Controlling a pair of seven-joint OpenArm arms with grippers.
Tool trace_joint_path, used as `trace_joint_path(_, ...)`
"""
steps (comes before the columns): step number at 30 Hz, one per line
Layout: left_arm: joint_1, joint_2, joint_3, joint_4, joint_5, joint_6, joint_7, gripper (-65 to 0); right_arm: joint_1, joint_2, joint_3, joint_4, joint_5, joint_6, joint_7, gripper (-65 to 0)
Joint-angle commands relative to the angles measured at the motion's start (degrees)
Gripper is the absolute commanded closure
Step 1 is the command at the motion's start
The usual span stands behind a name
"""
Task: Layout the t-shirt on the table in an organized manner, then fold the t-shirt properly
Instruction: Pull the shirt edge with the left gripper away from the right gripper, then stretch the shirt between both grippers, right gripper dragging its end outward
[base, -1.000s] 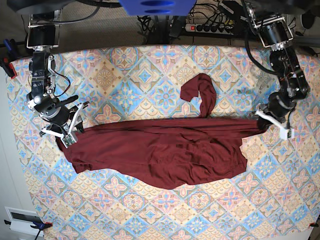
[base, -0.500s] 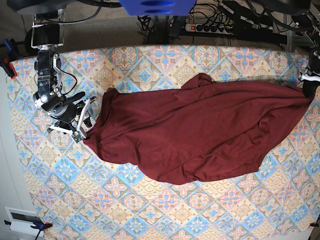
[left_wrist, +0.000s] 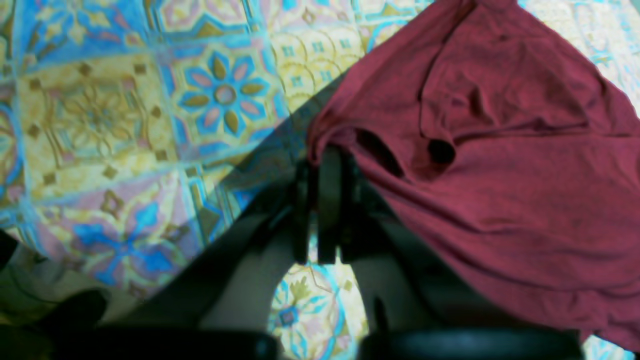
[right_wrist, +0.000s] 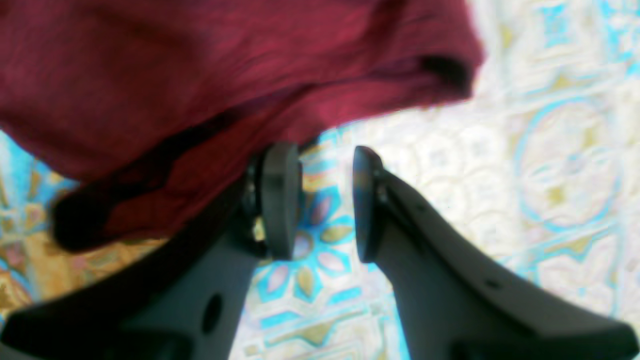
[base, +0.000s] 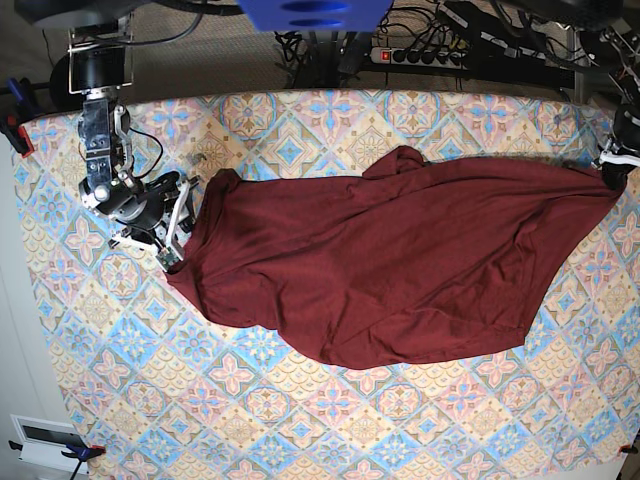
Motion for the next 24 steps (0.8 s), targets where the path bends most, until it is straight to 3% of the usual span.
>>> trace_joint_path(1,0.15,-1.28,-0.26,0.86,-0.24,-0.16,-1.29,0.0,3.80,1.10,0.60,0.18,0.40,-0.51,1.87,-17.7)
trace_joint_path(12,0.23,-1.28,1.41,0.86,-0.07,-0.16,-1.29,0.0,18.40,1.10,0.60,-15.20,0.40,-0.51,2.31,-19.3)
trace_joint_path(21,0.23,-1.19,1.49,0.77,-0.07,-0.16,-1.29,0.0,19.28,1.02,0.25,-19.25,0.75,-0.43,2.39,-25.6)
trace_joint_path(24,0.23,-1.19,2.46,0.77,-0.07,-0.16,-1.29,0.0,19.28,0.66,0.25,-19.34,4.79,-0.43,2.39,-25.6)
